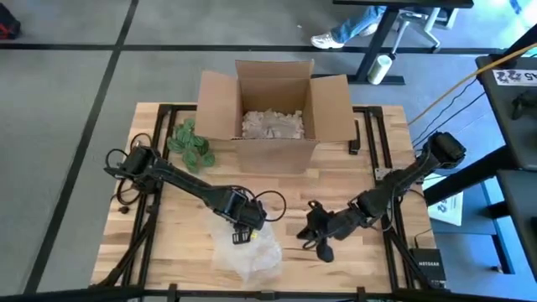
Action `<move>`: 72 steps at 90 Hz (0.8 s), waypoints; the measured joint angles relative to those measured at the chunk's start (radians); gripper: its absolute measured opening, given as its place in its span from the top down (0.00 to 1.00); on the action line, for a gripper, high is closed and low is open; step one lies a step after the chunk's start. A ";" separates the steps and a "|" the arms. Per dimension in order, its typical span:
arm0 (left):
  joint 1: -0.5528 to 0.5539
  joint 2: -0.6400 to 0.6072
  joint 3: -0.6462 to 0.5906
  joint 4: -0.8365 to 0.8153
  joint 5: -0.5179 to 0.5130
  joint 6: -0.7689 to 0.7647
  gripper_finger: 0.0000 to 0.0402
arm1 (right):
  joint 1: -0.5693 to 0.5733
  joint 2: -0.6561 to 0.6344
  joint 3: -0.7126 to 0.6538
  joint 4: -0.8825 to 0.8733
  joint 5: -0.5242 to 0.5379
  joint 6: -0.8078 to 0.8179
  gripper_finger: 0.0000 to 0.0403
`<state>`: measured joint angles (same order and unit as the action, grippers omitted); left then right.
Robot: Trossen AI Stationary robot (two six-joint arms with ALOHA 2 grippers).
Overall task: Wrap mug
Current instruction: Wrap the green mug in bubble wrap
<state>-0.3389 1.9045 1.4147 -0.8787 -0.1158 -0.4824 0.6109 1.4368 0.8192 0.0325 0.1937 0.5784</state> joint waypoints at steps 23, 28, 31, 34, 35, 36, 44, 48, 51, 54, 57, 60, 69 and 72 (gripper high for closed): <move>-0.001 0.000 0.000 -0.001 -0.002 -0.032 1.00 | -0.002 0.052 0.002 0.096 -0.046 -0.011 0.75; -0.005 0.000 0.004 -0.005 -0.002 -0.034 1.00 | 0.006 0.082 0.002 0.094 -0.057 -0.011 0.69; -0.007 0.000 0.009 -0.007 -0.003 -0.032 1.00 | 0.013 0.102 0.004 0.090 -0.057 -0.011 0.67; -0.009 0.000 0.017 -0.009 -0.004 -0.030 1.00 | 0.021 0.125 0.014 0.086 -0.054 -0.017 0.64; -0.010 0.001 0.019 -0.009 -0.004 -0.029 1.00 | 0.025 0.133 0.019 0.087 -0.053 -0.020 0.64; -0.012 0.001 0.022 -0.010 -0.004 -0.029 1.00 | 0.029 0.141 0.024 0.088 -0.051 -0.023 0.63; -0.017 0.001 0.054 -0.029 -0.012 -0.031 1.00 | 0.053 0.189 0.069 0.090 -0.027 -0.052 0.60; -0.019 0.000 0.071 -0.047 -0.020 -0.034 1.00 | 0.059 0.210 0.093 0.094 -0.021 -0.061 0.59; -0.022 -0.001 0.085 -0.065 -0.027 -0.034 1.00 | 0.060 0.223 0.108 0.097 -0.013 -0.064 0.59; -0.023 -0.001 0.098 -0.084 -0.037 -0.034 1.00 | 0.059 0.230 0.117 0.090 -0.007 -0.066 0.59; -0.024 -0.001 0.109 -0.099 -0.045 -0.034 1.00 | 0.058 0.235 0.127 0.080 -0.002 -0.069 0.59; -0.027 -0.001 0.117 -0.109 -0.049 -0.037 1.00 | 0.056 0.238 0.137 0.073 -0.001 -0.070 0.59; -0.028 -0.001 0.133 -0.124 -0.049 -0.044 1.00 | 0.056 0.238 0.150 0.049 0.012 -0.068 0.59; -0.029 -0.001 0.138 -0.130 -0.049 -0.045 1.00 | 0.056 0.238 0.154 0.039 0.011 -0.067 0.59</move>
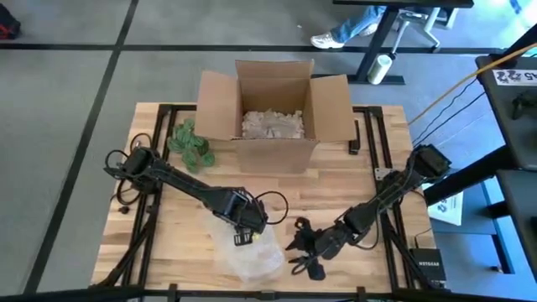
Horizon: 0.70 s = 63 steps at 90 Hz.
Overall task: Wrap mug
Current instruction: Wrap the green mug in bubble wrap
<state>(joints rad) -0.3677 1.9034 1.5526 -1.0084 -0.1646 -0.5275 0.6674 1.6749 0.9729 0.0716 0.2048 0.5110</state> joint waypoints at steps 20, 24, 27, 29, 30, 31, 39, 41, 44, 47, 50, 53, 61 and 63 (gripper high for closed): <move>-0.010 -0.002 0.019 -0.016 0.000 -0.017 1.00 | 0.036 0.000 0.020 -0.116 0.011 0.038 0.59; -0.013 -0.002 0.020 -0.017 -0.001 -0.022 1.00 | 0.049 0.000 0.021 -0.134 0.022 0.062 0.59; -0.017 -0.002 0.020 -0.023 -0.001 -0.029 1.00 | 0.057 0.000 0.023 -0.142 0.030 0.076 0.59; -0.019 -0.002 0.020 -0.028 -0.001 -0.035 1.00 | 0.062 0.000 0.024 -0.147 0.036 0.086 0.59; -0.020 -0.002 0.020 -0.030 -0.001 -0.037 1.00 | 0.064 0.000 0.024 -0.150 0.039 0.087 0.59; -0.021 -0.002 0.020 -0.031 -0.001 -0.038 1.00 | 0.067 0.000 0.024 -0.152 0.043 0.089 0.59; -0.031 -0.002 0.020 -0.031 -0.001 -0.050 1.00 | 0.082 0.022 0.024 -0.136 0.079 0.092 0.59; -0.033 -0.003 0.020 -0.030 -0.001 -0.052 1.00 | 0.085 0.031 0.024 -0.133 0.090 0.092 0.59; -0.035 -0.003 0.020 -0.030 -0.002 -0.060 1.00 | 0.087 0.047 0.024 -0.123 0.099 0.093 0.59; -0.039 -0.003 0.020 -0.030 -0.003 -0.066 1.00 | 0.087 0.067 0.024 -0.105 0.100 0.093 0.59; -0.042 -0.003 0.020 -0.030 -0.004 -0.071 1.00 | 0.086 0.086 0.024 -0.094 0.100 0.093 0.59; -0.046 -0.003 0.020 -0.030 -0.004 -0.073 1.00 | 0.084 0.110 0.024 -0.083 0.100 0.093 0.59; -0.058 -0.003 0.020 -0.029 -0.008 -0.075 1.00 | 0.078 0.155 0.023 -0.046 0.095 0.087 0.59; -0.061 -0.003 0.020 -0.029 -0.012 -0.073 1.00 | 0.078 0.162 0.022 -0.039 0.095 0.087 0.59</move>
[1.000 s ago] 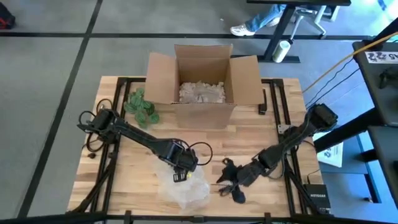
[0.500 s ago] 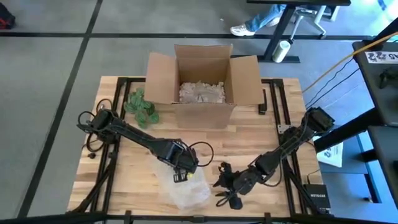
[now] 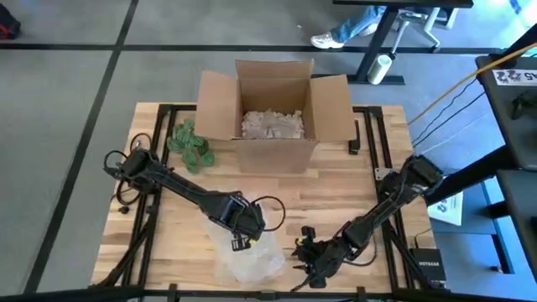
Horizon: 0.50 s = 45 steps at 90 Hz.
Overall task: Wrap mug
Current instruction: Wrap the green mug in bubble wrap
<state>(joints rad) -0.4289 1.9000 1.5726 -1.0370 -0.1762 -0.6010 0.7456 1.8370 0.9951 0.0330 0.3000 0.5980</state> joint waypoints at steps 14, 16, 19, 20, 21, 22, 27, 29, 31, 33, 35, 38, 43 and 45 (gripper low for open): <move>-0.018 -0.001 0.011 -0.002 -0.055 0.020 1.00 | -0.020 0.032 0.001 0.073 0.035 -0.005 0.59; -0.021 -0.002 0.018 -0.002 -0.066 0.027 1.00 | -0.023 0.035 0.001 0.085 0.041 -0.010 0.59; -0.025 -0.002 0.027 -0.001 -0.084 0.033 1.00 | -0.028 0.039 0.001 0.105 0.046 -0.023 0.59; -0.025 -0.003 0.030 -0.001 -0.090 0.036 1.00 | -0.030 0.040 0.001 0.114 0.048 -0.025 0.59; -0.026 -0.006 0.033 0.000 -0.097 0.039 1.00 | -0.032 0.041 0.001 0.121 0.049 -0.028 0.59; -0.028 -0.008 0.035 0.000 -0.104 0.042 1.00 | -0.034 0.042 0.002 0.128 0.050 -0.030 0.59; -0.034 -0.014 0.046 0.000 -0.138 0.054 1.00 | -0.041 0.044 0.001 0.136 0.058 -0.049 0.59; -0.035 -0.018 0.053 -0.002 -0.146 0.055 1.00 | -0.044 0.044 0.001 0.136 0.059 -0.050 0.59; -0.036 -0.024 0.056 -0.003 -0.154 0.055 1.00 | -0.049 0.044 0.001 0.138 0.058 -0.053 0.59; -0.036 -0.028 0.058 -0.004 -0.160 0.054 1.00 | -0.050 0.044 0.001 0.141 0.059 -0.053 0.59; -0.037 -0.031 0.060 -0.005 -0.163 0.054 1.00 | -0.054 0.044 0.001 0.142 0.057 -0.053 0.59; -0.037 -0.038 0.064 -0.005 -0.165 0.053 1.00 | -0.059 0.044 0.001 0.142 0.055 -0.053 0.59; -0.039 -0.044 0.066 -0.001 -0.168 0.052 1.00 | -0.063 0.044 0.001 0.143 0.047 -0.053 0.59; -0.040 -0.045 0.066 -0.003 -0.169 0.049 1.00 | -0.067 0.045 0.001 0.142 0.046 -0.053 0.59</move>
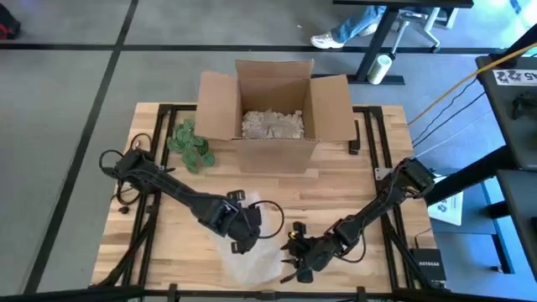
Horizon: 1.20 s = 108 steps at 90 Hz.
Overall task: Wrap mug
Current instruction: Wrap the green mug in bubble wrap
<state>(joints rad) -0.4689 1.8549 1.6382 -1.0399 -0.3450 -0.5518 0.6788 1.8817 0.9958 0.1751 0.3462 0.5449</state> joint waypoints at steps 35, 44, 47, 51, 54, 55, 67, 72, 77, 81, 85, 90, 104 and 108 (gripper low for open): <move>-0.030 -0.003 0.004 -0.006 -0.019 -0.036 1.00 | -0.007 0.103 0.000 0.126 -0.025 0.006 0.59; -0.053 -0.003 0.023 -0.005 -0.020 -0.053 1.00 | -0.013 0.123 0.000 0.128 -0.033 0.012 0.59; -0.063 -0.003 0.030 -0.005 -0.022 -0.061 1.00 | -0.013 0.130 0.000 0.133 -0.035 0.016 0.59; -0.078 -0.003 0.043 -0.005 -0.036 -0.069 1.00 | -0.013 0.136 0.000 0.132 -0.038 0.020 0.59; -0.091 -0.003 0.054 -0.006 -0.053 -0.071 1.00 | -0.014 0.143 0.000 0.134 -0.041 0.021 0.59; -0.096 -0.003 0.057 -0.007 -0.059 -0.071 1.00 | -0.014 0.146 0.000 0.137 -0.041 0.021 0.59; -0.158 -0.003 0.108 -0.007 -0.148 -0.073 1.00 | -0.015 0.160 0.002 0.141 -0.040 0.023 0.59; -0.185 -0.003 0.133 -0.009 -0.190 -0.073 1.00 | -0.019 0.166 0.013 0.127 -0.034 0.023 0.59; -0.212 -0.003 0.161 -0.012 -0.234 -0.073 1.00 | -0.021 0.171 0.033 0.098 -0.032 0.022 0.59; -0.233 -0.003 0.184 -0.016 -0.276 -0.073 1.00 | -0.026 0.176 0.052 0.069 -0.031 0.009 0.61; -0.258 -0.003 0.204 -0.019 -0.321 -0.073 1.00 | -0.031 0.183 0.073 0.040 -0.026 -0.004 0.63; -0.287 -0.003 0.231 -0.020 -0.375 -0.069 1.00 | -0.039 0.194 0.099 0.010 -0.026 -0.023 0.68; -0.373 -0.004 0.285 -0.018 -0.516 -0.061 1.00 | -0.055 0.228 0.159 -0.032 -0.052 -0.052 0.89; -0.396 -0.004 0.293 -0.018 -0.550 -0.061 1.00 | -0.060 0.231 0.169 -0.041 -0.059 -0.057 0.95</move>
<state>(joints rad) -0.8653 1.8511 1.9313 -1.0582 -0.8951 -0.6125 0.6190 2.1125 1.1650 0.1338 0.2869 0.4884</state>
